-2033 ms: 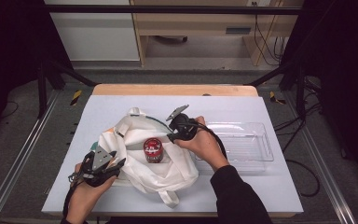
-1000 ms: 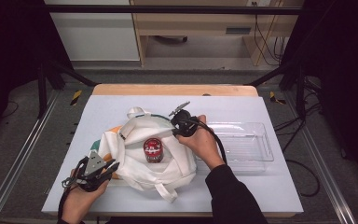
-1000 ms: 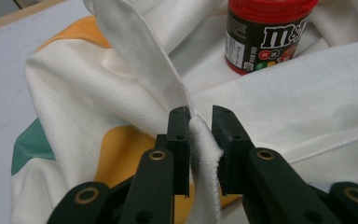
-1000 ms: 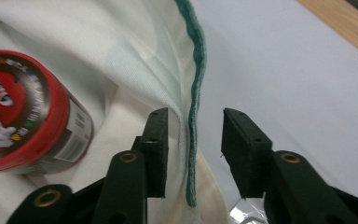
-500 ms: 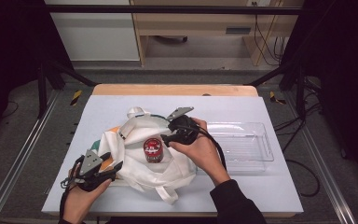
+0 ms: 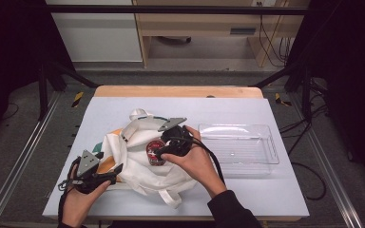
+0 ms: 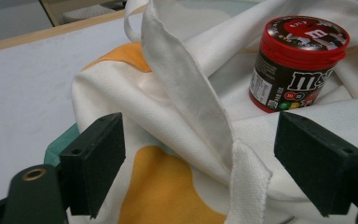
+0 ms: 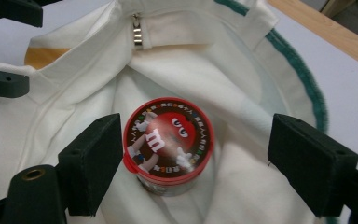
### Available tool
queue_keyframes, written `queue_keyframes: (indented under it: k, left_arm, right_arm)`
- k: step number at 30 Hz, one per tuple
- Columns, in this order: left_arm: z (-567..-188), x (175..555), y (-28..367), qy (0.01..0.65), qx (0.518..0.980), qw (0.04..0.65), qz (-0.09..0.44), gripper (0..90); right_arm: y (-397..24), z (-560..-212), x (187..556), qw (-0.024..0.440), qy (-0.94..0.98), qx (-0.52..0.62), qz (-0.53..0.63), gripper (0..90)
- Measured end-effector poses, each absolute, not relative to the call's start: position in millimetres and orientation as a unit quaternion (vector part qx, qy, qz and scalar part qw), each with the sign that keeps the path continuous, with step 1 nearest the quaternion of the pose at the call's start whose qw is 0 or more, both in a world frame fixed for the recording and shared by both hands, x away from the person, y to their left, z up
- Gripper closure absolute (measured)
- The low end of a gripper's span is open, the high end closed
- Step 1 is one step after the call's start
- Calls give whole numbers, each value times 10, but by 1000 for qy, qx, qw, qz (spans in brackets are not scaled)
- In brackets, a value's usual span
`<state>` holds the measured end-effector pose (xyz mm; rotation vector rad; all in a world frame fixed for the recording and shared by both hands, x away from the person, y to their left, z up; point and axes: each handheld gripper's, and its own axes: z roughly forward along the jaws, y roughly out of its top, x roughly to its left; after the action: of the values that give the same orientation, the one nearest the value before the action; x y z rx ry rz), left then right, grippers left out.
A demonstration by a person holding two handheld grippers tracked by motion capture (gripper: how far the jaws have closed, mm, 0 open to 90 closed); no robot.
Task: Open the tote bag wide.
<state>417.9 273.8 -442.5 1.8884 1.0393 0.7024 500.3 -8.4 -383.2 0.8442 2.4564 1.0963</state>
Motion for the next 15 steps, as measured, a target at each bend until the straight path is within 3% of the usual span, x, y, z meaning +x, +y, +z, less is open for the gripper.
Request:
queue_keyframes:
  k: [15]
  left_arm:
    - [-4435, 4196, 2793, 425, 747, 425, 283, 120]
  right_arm:
    - [90, -3998, 5008, 144, 870, 288, 375, 139]
